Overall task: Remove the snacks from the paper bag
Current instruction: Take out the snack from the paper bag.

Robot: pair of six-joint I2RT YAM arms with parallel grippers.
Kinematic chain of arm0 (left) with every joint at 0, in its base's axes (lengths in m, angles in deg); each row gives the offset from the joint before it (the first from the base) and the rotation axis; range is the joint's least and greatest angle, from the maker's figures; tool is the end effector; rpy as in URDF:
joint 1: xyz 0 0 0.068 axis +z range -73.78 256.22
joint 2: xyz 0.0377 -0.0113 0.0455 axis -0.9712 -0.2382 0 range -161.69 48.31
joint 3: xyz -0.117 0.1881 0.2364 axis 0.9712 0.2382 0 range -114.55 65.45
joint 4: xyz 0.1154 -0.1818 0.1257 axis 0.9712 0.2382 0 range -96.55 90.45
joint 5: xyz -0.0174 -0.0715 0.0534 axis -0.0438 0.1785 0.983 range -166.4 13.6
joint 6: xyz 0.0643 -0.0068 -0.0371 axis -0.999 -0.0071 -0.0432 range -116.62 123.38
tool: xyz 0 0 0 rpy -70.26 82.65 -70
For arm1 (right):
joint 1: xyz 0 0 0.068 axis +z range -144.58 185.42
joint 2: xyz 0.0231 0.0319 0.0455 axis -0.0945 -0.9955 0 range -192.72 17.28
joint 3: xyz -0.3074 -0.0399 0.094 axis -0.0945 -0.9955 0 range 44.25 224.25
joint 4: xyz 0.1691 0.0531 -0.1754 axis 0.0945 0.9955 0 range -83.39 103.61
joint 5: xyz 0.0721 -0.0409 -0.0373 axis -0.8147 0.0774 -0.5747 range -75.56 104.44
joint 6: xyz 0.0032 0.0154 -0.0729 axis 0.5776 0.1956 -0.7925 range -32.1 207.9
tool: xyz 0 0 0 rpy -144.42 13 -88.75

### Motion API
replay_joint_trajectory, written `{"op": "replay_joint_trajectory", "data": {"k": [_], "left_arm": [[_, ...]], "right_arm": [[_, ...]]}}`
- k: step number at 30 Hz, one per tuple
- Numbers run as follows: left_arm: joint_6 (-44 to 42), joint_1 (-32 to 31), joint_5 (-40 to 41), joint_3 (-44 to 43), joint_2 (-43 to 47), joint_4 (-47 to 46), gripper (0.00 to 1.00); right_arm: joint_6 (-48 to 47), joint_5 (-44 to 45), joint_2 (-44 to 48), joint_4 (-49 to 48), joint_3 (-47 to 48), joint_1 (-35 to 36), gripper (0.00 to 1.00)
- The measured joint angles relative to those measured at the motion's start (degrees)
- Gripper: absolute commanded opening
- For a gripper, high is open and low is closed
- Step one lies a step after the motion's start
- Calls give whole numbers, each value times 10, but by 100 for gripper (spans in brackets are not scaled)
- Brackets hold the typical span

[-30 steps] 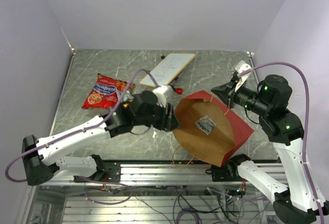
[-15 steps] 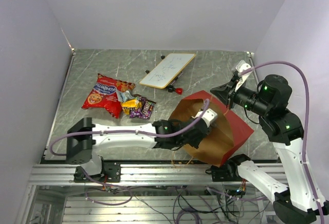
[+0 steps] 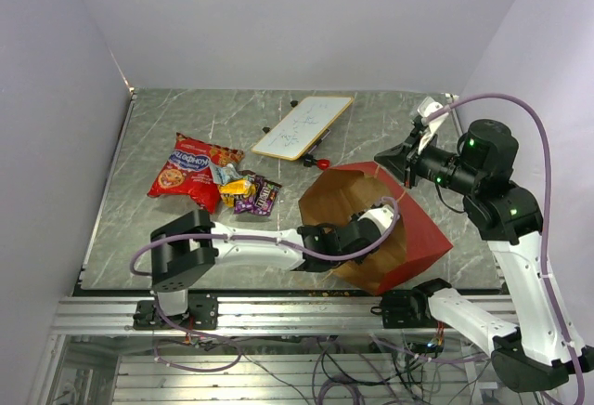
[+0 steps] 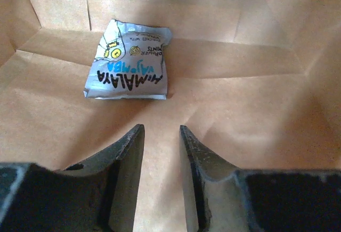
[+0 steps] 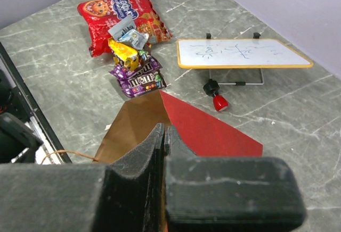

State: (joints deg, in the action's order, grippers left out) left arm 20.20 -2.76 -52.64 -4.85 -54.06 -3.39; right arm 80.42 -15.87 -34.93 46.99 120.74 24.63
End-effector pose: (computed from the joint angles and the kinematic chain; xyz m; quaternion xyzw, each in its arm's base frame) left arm 0.1056 -0.4109 0.2746 0.3674 0.7931 -0.2114 0.4374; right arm 0.1179 0.0747 0.4782 -0.3309 0.7143 0.2670 0.5559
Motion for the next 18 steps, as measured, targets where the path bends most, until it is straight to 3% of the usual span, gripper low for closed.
{"op": "replay_joint_trajectory", "data": {"k": [9, 15, 16, 18], "left_arm": [[-9, 33, -16, 5, -57, -57, 79], [-25, 46, -21, -11, -90, -63, 89], [-28, 46, -21, -17, -99, -64, 96], [-30, 50, -21, -25, -114, -63, 100]], "right_arm": [[-3, 0, -1, 24, 17, 0, 0], [-5, -2, -3, 35, 24, 0, 0], [-5, -2, -4, 36, 24, 0, 0], [-5, -3, -4, 37, 24, 0, 0]]}}
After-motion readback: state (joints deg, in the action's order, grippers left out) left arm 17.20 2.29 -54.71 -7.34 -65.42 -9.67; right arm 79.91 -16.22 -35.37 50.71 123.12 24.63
